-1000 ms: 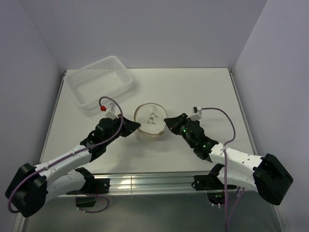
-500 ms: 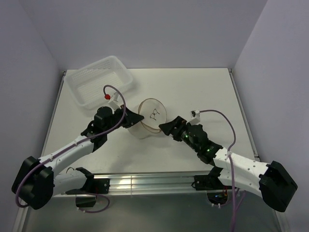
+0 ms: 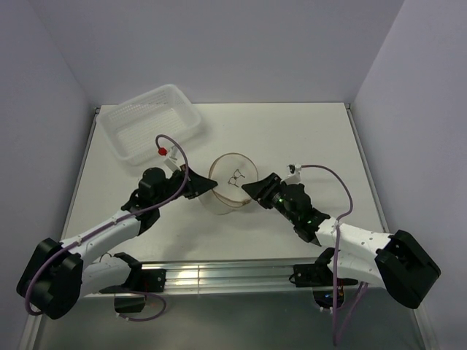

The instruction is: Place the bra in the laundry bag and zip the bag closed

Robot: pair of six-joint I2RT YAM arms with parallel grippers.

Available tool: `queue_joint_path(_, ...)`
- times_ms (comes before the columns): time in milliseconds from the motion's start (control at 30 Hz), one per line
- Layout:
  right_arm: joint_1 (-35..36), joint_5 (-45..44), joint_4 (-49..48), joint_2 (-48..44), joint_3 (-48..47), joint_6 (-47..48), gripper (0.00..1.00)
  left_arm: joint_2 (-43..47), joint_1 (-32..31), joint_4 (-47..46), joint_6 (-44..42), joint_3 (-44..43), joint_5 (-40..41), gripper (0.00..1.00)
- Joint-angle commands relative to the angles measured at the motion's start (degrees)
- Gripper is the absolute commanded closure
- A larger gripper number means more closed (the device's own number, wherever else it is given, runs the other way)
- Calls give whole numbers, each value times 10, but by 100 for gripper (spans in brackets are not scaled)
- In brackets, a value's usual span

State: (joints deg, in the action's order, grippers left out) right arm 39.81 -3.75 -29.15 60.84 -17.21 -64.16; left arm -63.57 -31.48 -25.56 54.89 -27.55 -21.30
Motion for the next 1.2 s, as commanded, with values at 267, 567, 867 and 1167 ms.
queue_joint_path(267,-3,-10,-64,-27,22,-18,71,19,34,6,-21,-9,12,100)
queue_joint_path(567,-1,-38,-30,-6,-16,16,100,78,34,218,-133,-91,121,21)
queue_joint_path(867,-5,-32,-46,29,-35,57,100,92,-183,298,-192,-166,274,69)
queue_joint_path(1167,-20,10,-38,34,-47,76,100,-32,-322,261,-307,-225,362,51)
